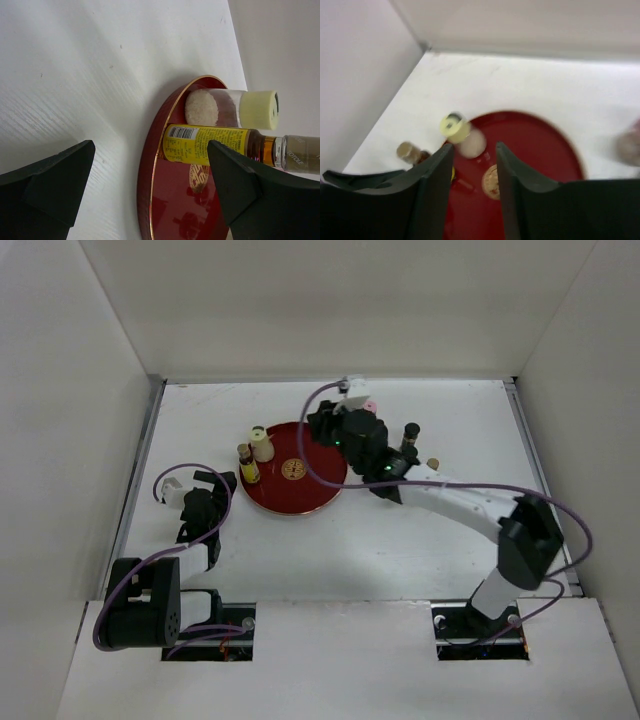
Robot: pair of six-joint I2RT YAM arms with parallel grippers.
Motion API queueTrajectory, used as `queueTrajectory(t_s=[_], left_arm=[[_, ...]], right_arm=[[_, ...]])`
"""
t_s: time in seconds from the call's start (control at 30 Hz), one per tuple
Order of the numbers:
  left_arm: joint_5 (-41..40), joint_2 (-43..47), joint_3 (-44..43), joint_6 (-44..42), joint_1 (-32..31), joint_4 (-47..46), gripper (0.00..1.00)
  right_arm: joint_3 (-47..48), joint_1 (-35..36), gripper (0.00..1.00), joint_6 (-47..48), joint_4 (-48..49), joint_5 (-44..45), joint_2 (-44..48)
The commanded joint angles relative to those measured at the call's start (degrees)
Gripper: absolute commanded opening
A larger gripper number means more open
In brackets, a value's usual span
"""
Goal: Organize the condiment bottles
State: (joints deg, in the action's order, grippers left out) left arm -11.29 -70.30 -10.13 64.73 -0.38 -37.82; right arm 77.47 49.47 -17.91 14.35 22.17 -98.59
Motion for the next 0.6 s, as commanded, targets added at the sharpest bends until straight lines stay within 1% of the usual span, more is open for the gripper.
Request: queueTrajectory(t_s=[0.0,0.07,0.2,0.33,0.4,0.5,0.57], left_arm=[[0.4,1.0,-0.4,0.0,0.3,-3.0,1.0],[0.4,1.1,-0.3,0.0,0.3,-3.0,1.0],[0.4,0.9,-0.4,-0.2,0.3,-3.0,1.0],[0.7,0.4,-0.7,-0.1,0.0,-3.0,1.0],[0.7,0.0,-0.8,0.0,0.0,-3.1,1.0],[1.2,-0.5,-1.0,-0.2,0.4,-3.1,1.0],[1.5,-0.5,-0.9,-0.1,1.5,-3.1,1.0]], right_arm=[[-9.5,-3.5,0.39,-0.1,3.3,3.5,7.5],[-15.7,-5.0,0.33,-0.3,1.6,5.1,12.9],[-26.4,-5.7,0.34,0.8,-1.9,8.9,23.4],[-37.1,-5.6,0.44,0.3,-4.1,17.2,36.0],[-40.8,-6.4,0.47,0.3,-4.6,19.7,40.7],[-42.8,-9.7,0.54,0.9,-6.7,22.0,44.6],[-42.6,-11.5,0.59,0.2,-6.8,23.1,44.5]])
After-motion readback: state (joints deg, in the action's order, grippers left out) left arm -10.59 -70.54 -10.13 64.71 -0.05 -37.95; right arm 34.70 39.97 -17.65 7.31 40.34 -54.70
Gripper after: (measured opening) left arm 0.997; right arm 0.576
